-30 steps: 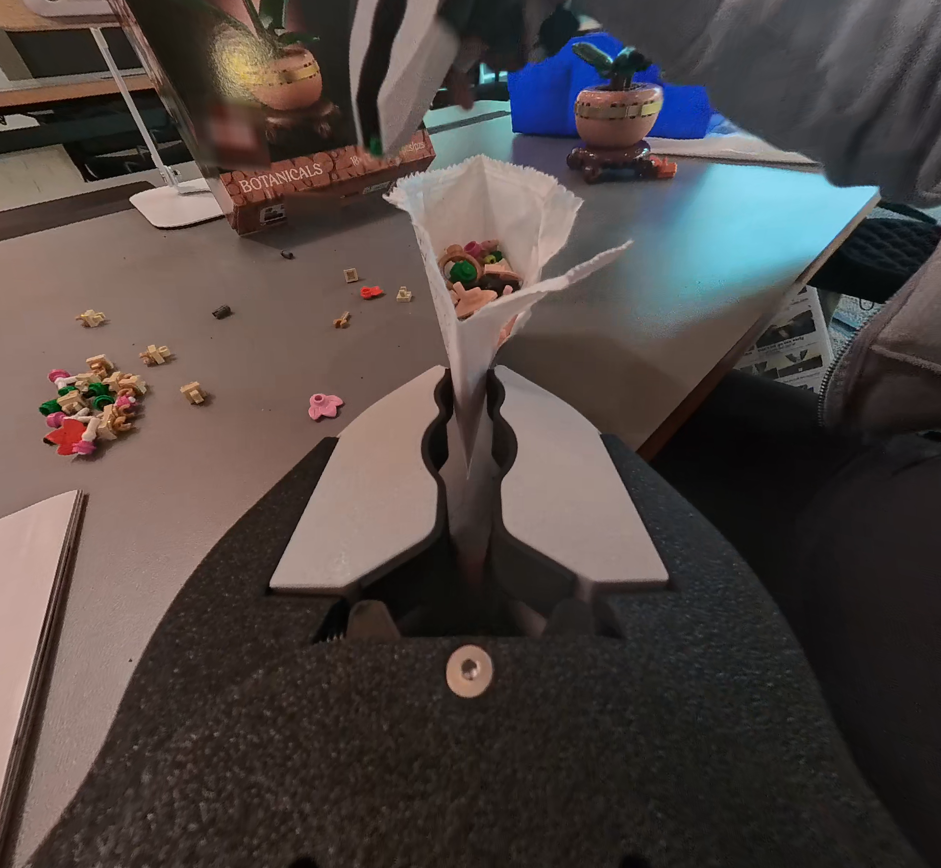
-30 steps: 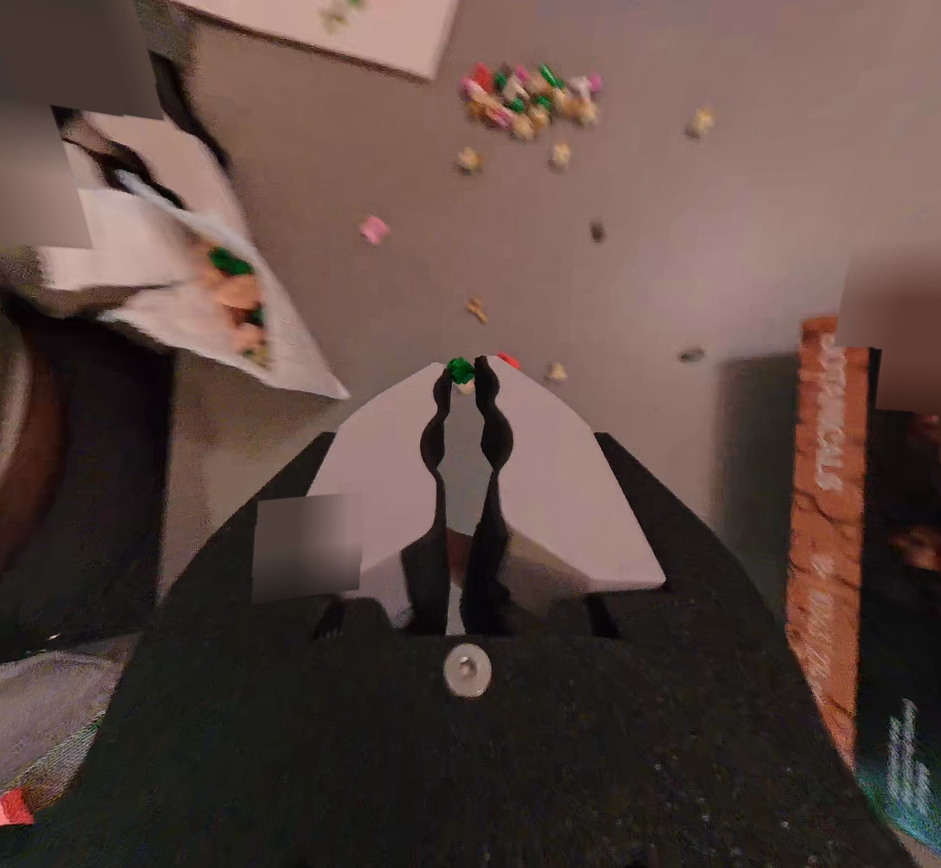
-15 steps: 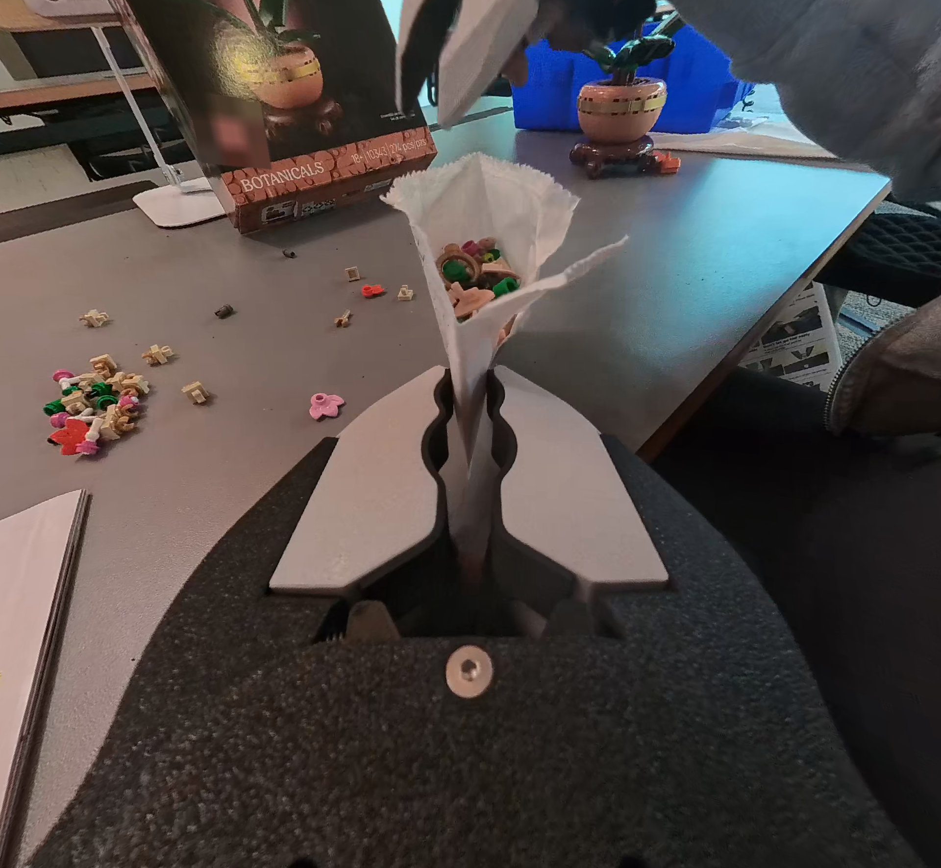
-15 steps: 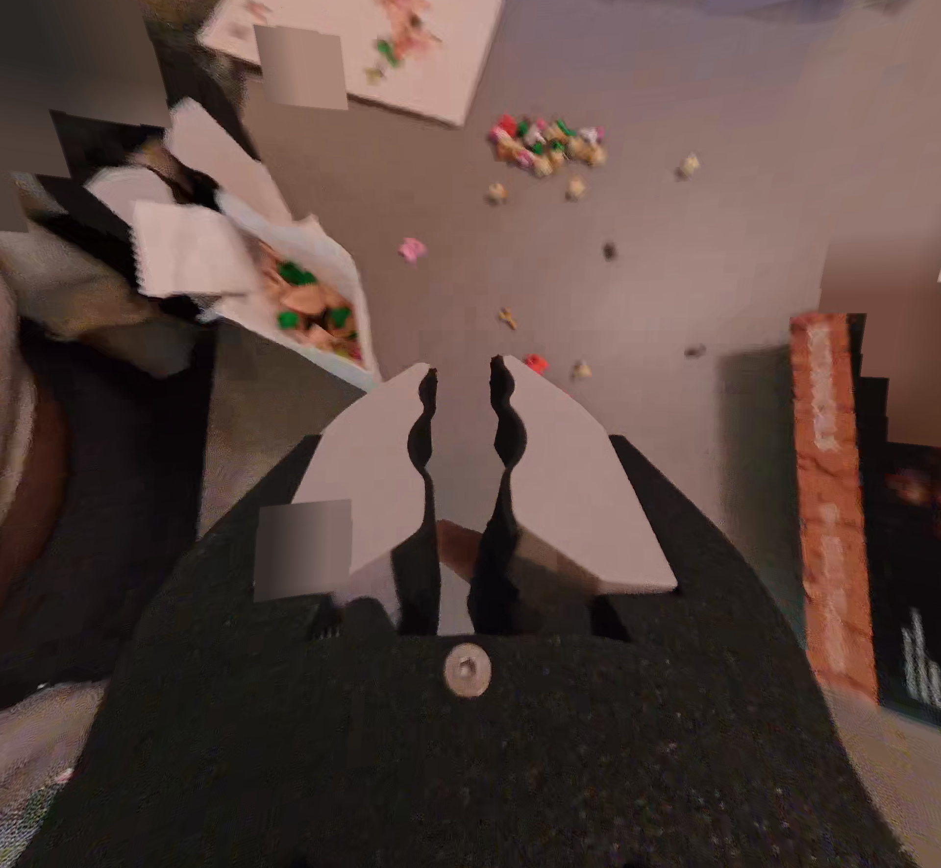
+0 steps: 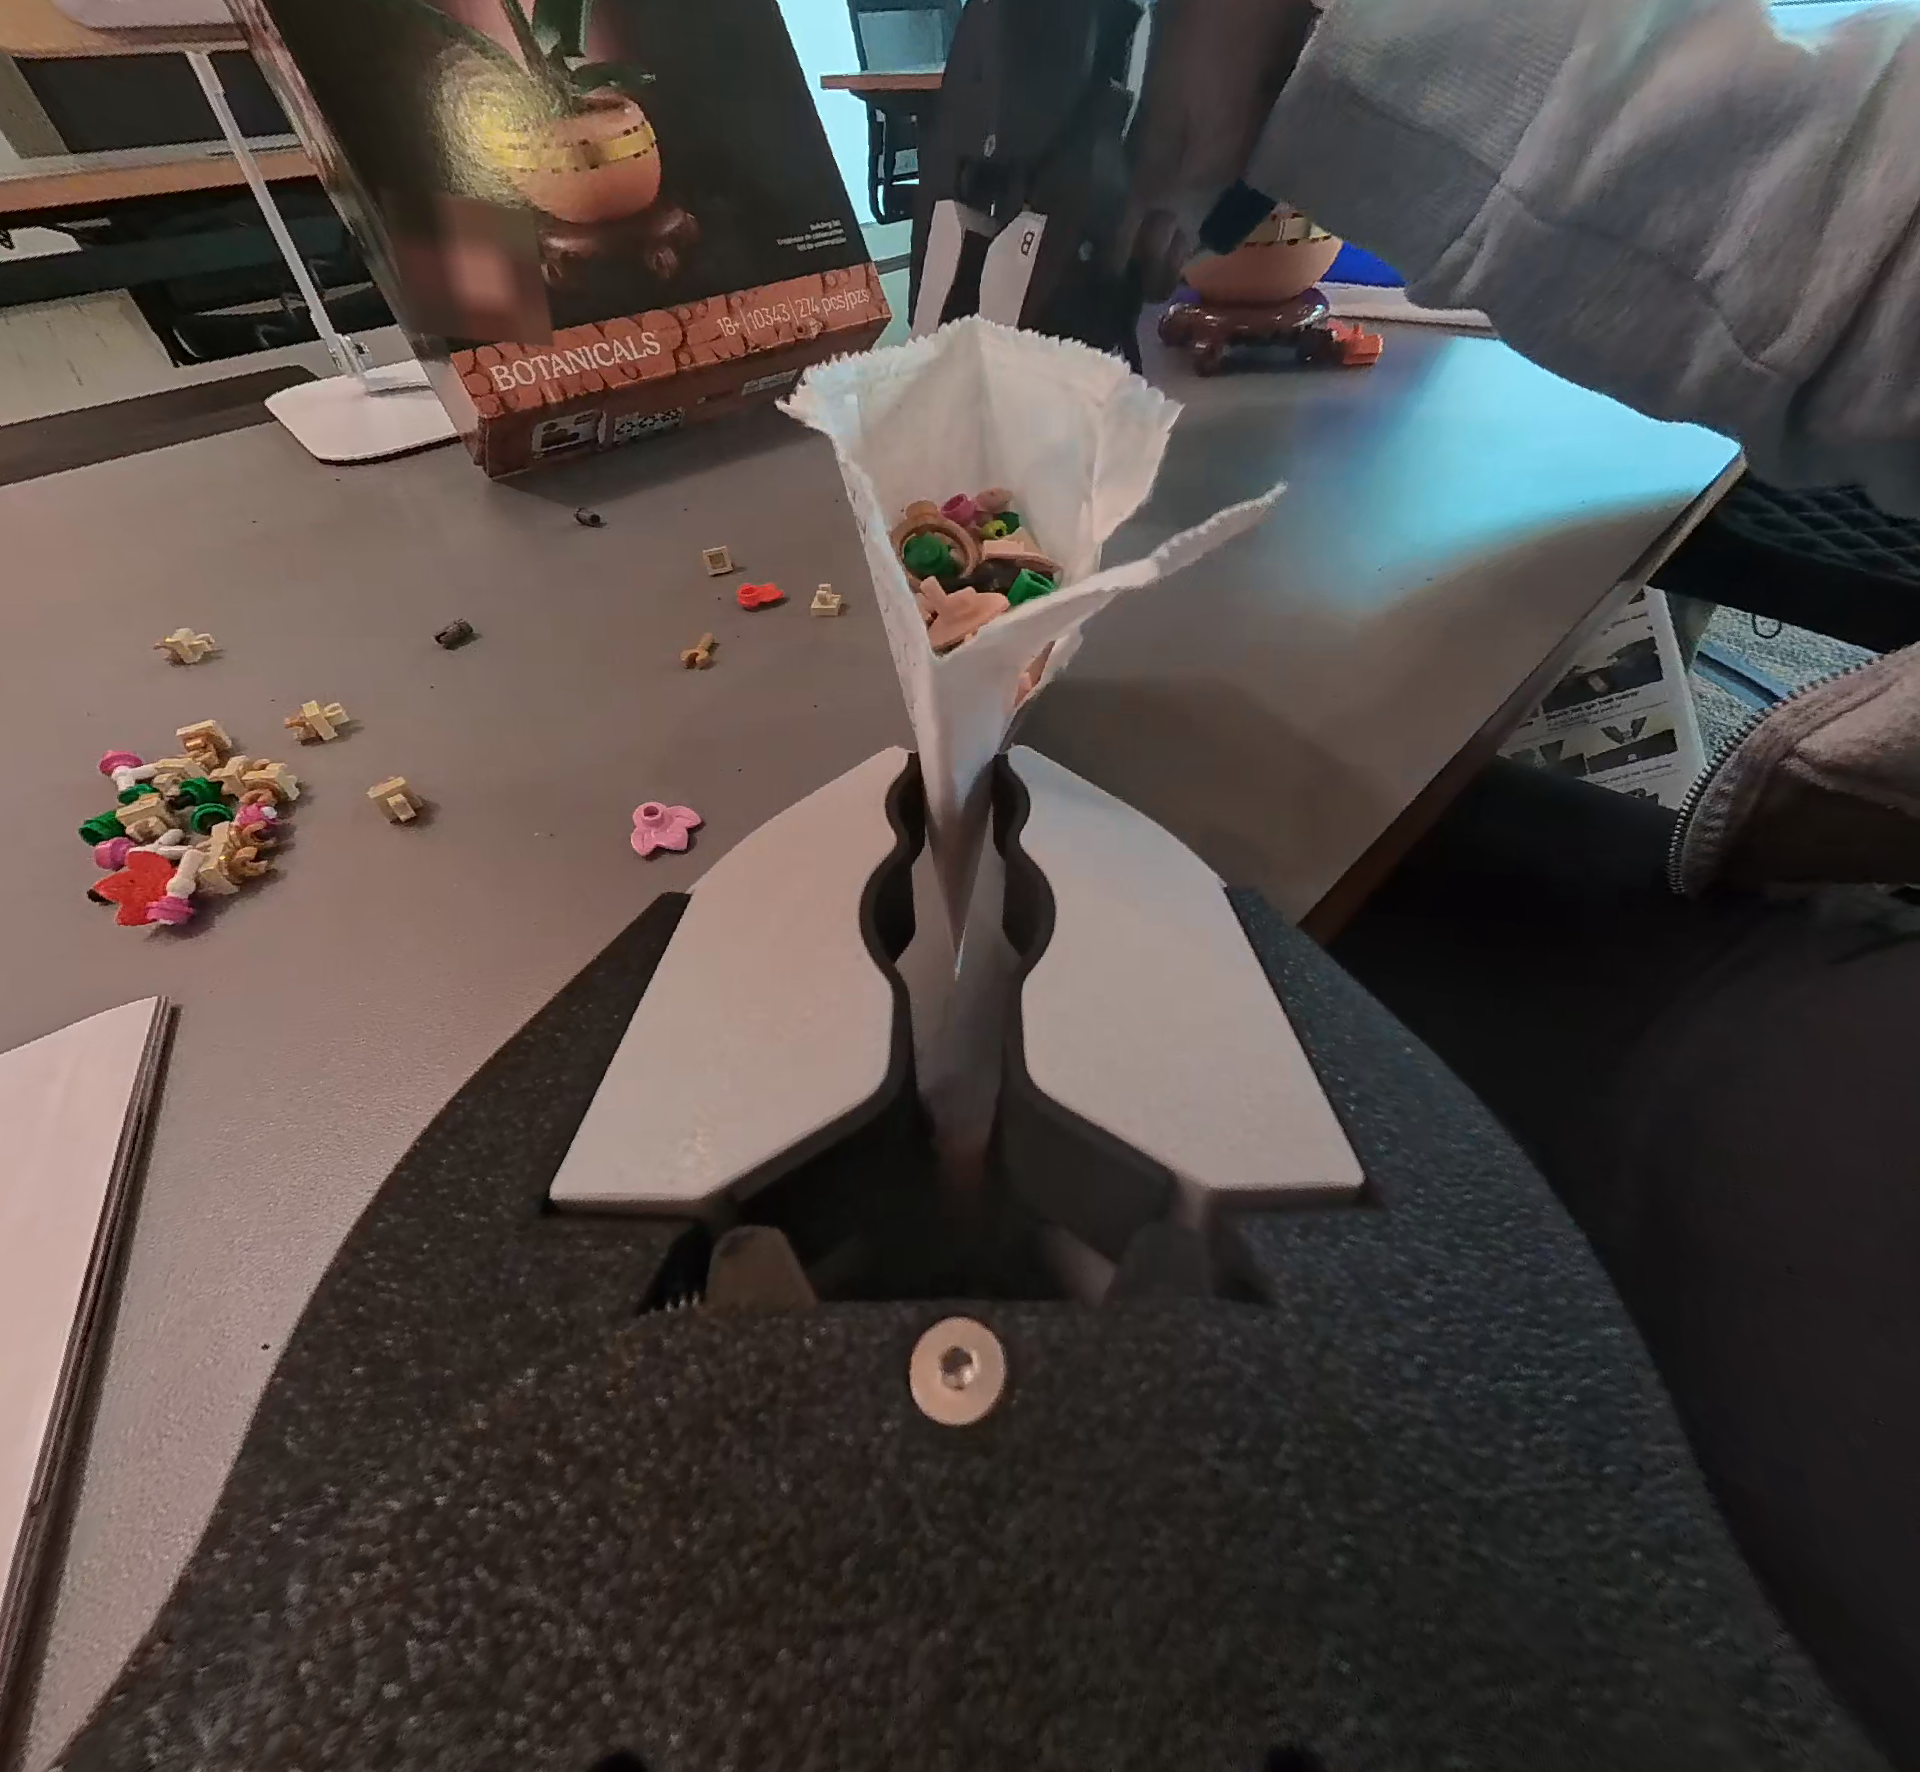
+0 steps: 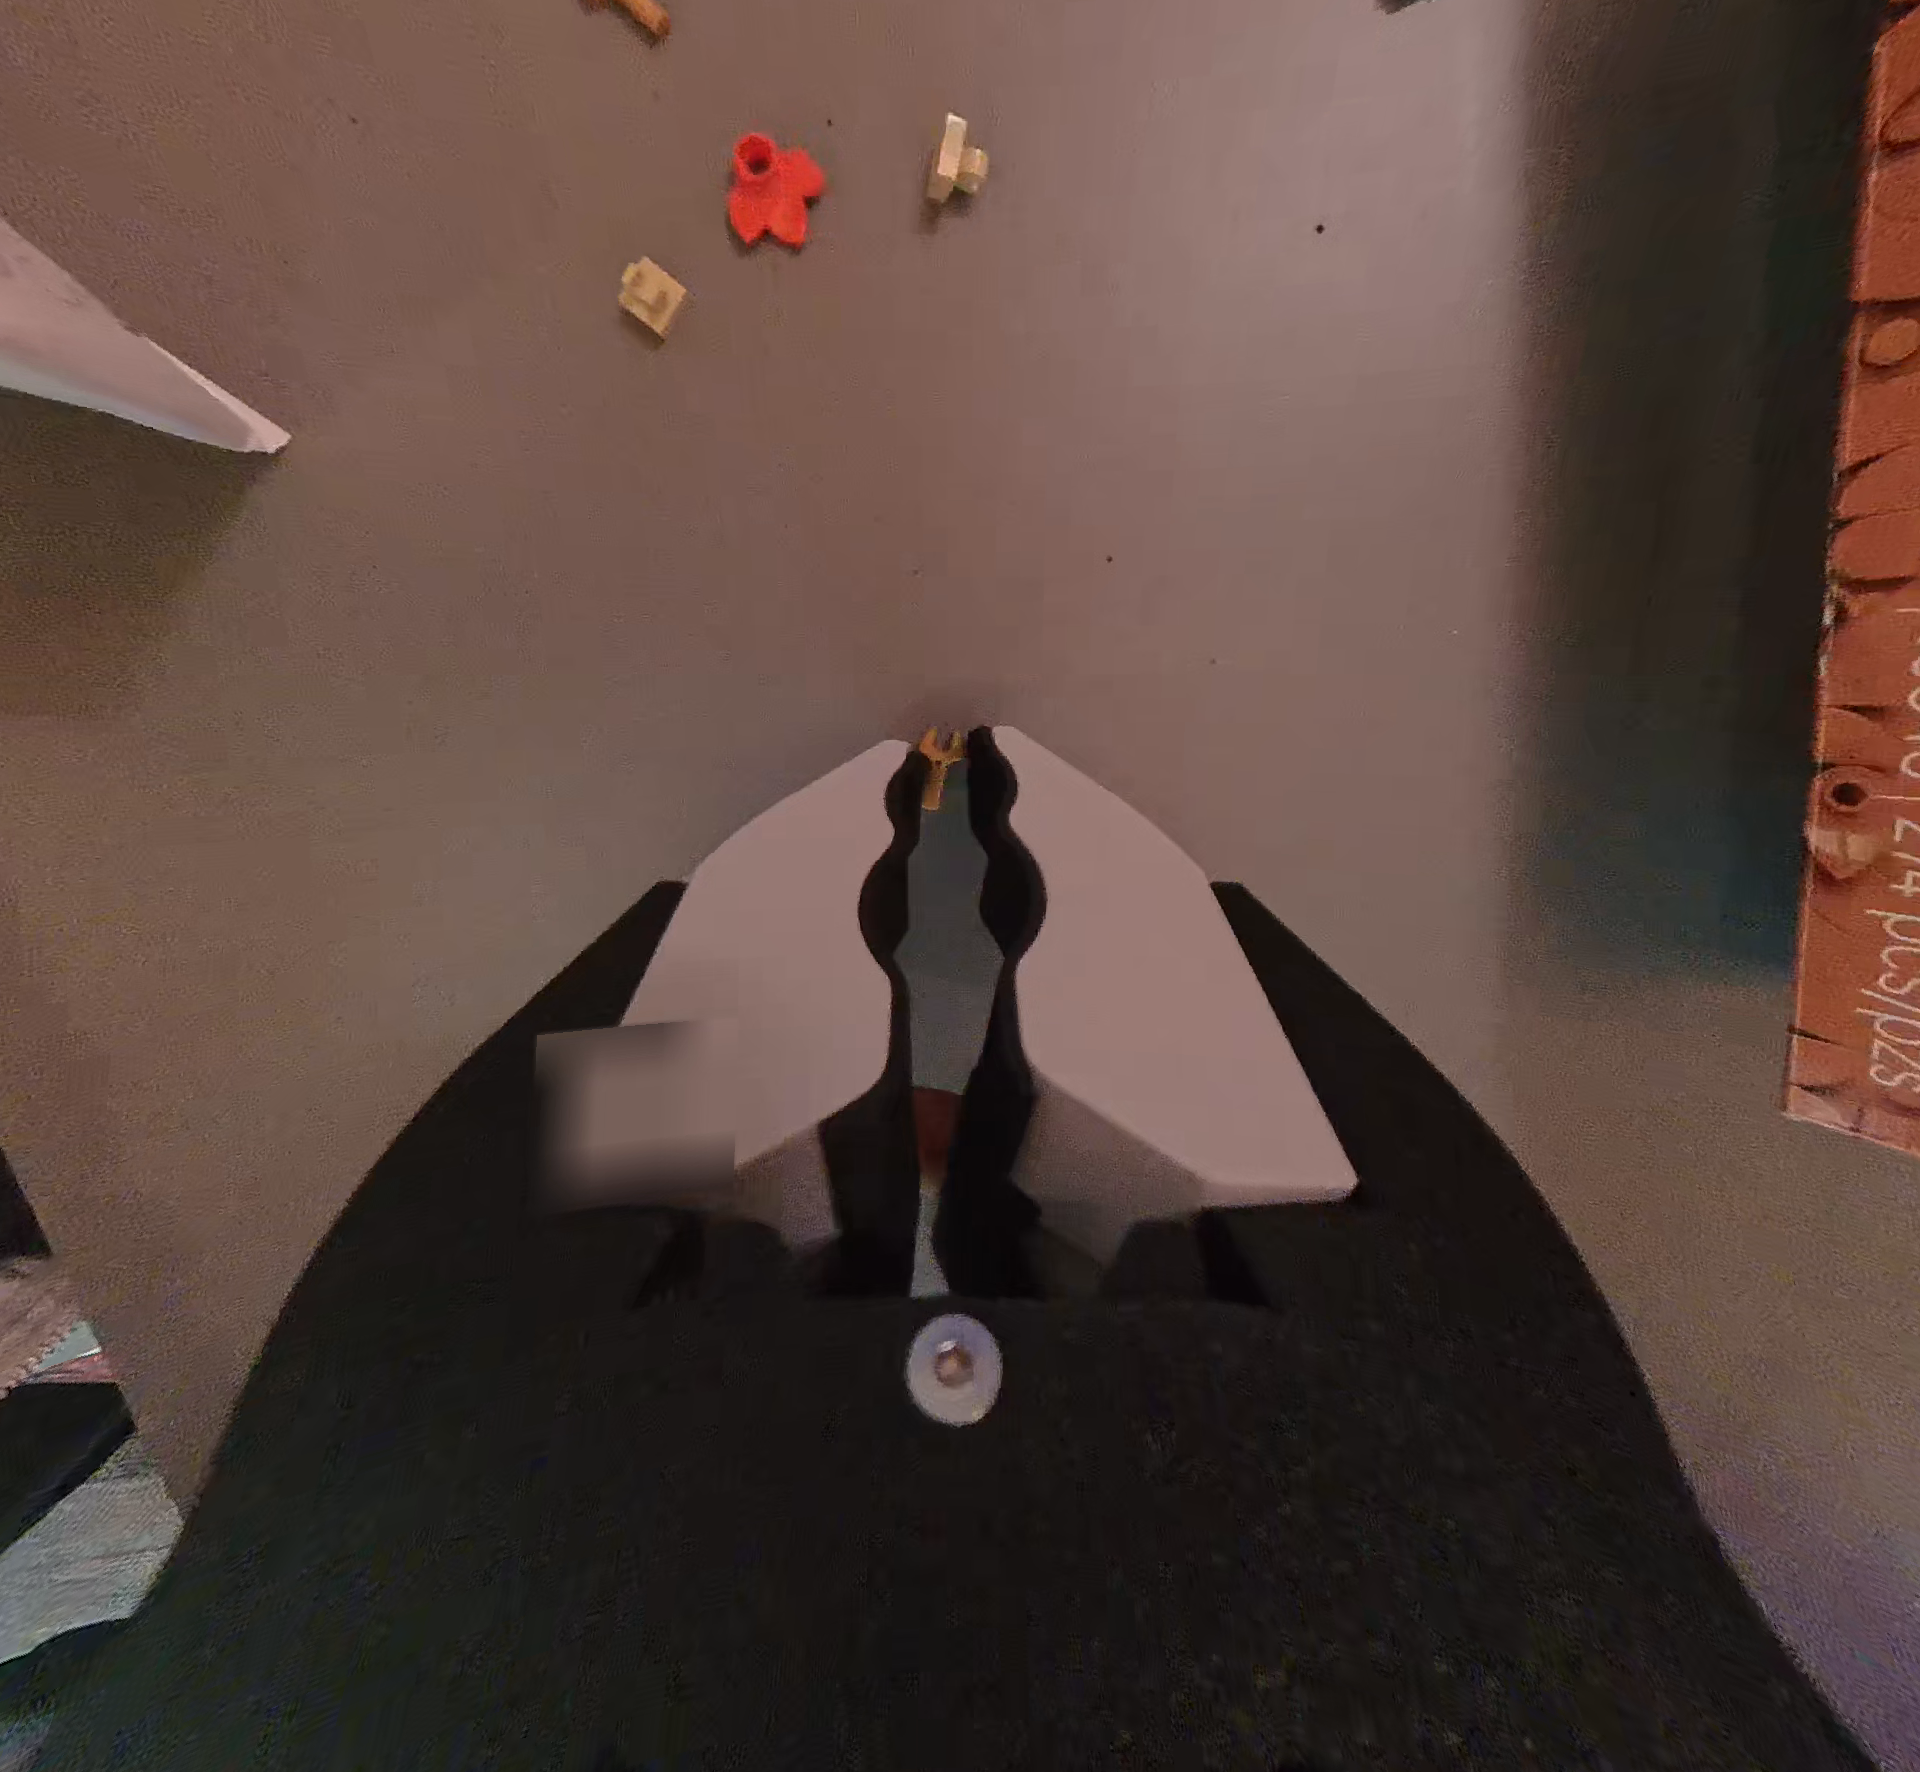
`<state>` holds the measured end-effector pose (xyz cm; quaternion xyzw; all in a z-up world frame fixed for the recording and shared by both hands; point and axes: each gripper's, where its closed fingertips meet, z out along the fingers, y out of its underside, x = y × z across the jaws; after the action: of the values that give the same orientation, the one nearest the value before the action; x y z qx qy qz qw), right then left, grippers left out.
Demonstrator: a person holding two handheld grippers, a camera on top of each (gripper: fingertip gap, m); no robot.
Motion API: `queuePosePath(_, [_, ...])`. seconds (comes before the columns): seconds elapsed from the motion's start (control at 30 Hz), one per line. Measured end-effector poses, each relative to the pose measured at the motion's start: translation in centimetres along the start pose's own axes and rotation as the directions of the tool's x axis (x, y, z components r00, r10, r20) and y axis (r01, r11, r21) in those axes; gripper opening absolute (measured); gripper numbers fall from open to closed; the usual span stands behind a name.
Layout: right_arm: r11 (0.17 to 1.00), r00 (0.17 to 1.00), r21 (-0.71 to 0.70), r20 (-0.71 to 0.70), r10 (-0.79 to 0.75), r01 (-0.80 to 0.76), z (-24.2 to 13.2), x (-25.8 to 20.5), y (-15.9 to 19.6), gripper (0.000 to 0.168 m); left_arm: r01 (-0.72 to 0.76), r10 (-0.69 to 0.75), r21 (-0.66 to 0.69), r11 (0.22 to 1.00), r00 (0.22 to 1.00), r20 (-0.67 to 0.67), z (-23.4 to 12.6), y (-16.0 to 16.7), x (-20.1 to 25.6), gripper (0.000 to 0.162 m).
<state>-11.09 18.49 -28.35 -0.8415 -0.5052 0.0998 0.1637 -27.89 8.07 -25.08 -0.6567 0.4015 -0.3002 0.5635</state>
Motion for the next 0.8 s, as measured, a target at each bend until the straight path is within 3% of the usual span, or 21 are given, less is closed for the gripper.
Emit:
queuePosePath(0.33, [0.995, 1.000, 0.099, 0.015, 0.021, -0.022, -0.7, -0.1, -1.0, 0.006, -0.002, 0.002, 0.001, 1.000, 1.000, 0.001, 0.1, 0.1, 0.0, 0.012])
queuePosePath(0.43, [0.958, 0.996, 0.288, 0.089, -0.032, 0.005, -3.4, -2.9, -4.8, 0.006, -0.002, 0.002, 0.000, 1.000, 1.000, 0.002, 0.1, 0.0, 0.0, 0.012])
queuePosePath(0.57, [0.833, 0.938, 0.540, 0.213, -0.273, 0.120, -7.8, -11.5, -10.8, 0.006, 0.005, -0.005, 0.001, 1.000, 1.000, 0.001, 0.1, 0.0, -0.1, 0.011])
queuePosePath(0.63, [0.839, 0.929, 0.516, 0.200, -0.311, 0.170, -7.2, -13.5, -11.5, 0.009, 0.005, -0.005, 0.001, 1.000, 1.000, 0.002, 0.0, 0.0, -0.1, 0.012])
queuePosePath(0.8, [0.877, 0.945, 0.441, 0.159, -0.285, 0.190, -5.4, -12.8, -10.6, 0.019, -0.002, 0.002, 0.002, 1.000, 1.000, 0.003, 0.0, 0.0, -0.1, 0.012])
